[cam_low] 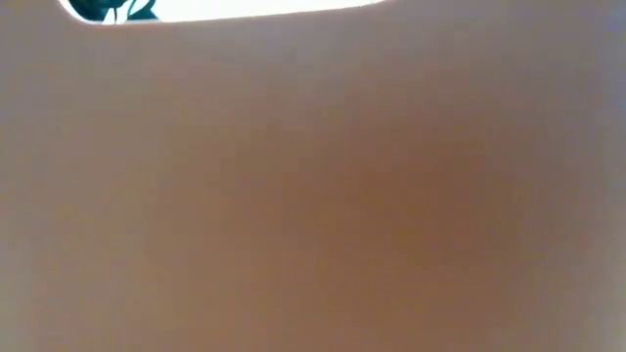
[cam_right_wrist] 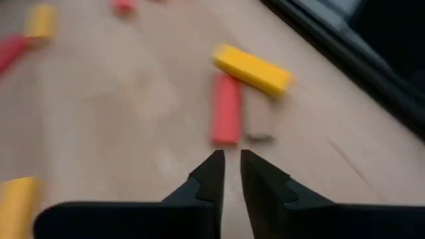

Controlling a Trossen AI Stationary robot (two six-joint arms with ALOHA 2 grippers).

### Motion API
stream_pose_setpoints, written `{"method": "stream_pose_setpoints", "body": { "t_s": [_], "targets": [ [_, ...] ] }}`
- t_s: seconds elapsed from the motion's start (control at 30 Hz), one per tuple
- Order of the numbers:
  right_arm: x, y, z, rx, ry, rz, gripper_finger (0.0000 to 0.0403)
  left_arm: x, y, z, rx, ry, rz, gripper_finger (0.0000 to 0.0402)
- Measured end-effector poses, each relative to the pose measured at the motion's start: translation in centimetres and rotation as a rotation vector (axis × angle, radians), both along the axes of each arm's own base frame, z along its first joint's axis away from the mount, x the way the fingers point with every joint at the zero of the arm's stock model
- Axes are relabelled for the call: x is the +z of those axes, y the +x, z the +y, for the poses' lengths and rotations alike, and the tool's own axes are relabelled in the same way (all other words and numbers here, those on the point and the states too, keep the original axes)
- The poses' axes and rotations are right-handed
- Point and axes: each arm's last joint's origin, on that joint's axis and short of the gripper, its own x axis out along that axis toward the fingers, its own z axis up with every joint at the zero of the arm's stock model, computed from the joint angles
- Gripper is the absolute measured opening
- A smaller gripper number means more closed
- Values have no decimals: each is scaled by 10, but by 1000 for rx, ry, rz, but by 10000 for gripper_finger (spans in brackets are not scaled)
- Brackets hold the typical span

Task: Sort blocks
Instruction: Adjust the top middle brown block

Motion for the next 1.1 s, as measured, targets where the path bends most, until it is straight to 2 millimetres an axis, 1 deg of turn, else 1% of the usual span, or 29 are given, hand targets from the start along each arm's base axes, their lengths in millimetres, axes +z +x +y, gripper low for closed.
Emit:
{"method": "stream_pose_setpoints", "body": {
  "t_s": [0.07,0.13,0.23,0.33,0.57,0.7,0.9,1.1],
  "targets": [
    [-7,-2,-10,-33,31,0,19,2,0,2,5,21,-10,224],
    [-13,-2,-17,-25,65,-2,5,4,0,3,-3,40,-23,224],
    [-16,6,-25,-23,107,-13,4,5,1,4,-8,43,-34,224],
    [-15,21,-35,-4,153,-11,1,6,0,5,-1,58,-31,224],
    [-18,59,-62,9,224,169,1,6,0,7,-13,41,-40,224],
    [-24,72,-71,30,239,231,1,5,0,6,-43,20,-40,224],
    [-25,74,-72,27,244,240,0,5,0,6,-59,28,-34,224],
    [-28,62,-65,6,344,370,0,5,0,6,-62,41,-27,224]
  ]
}}
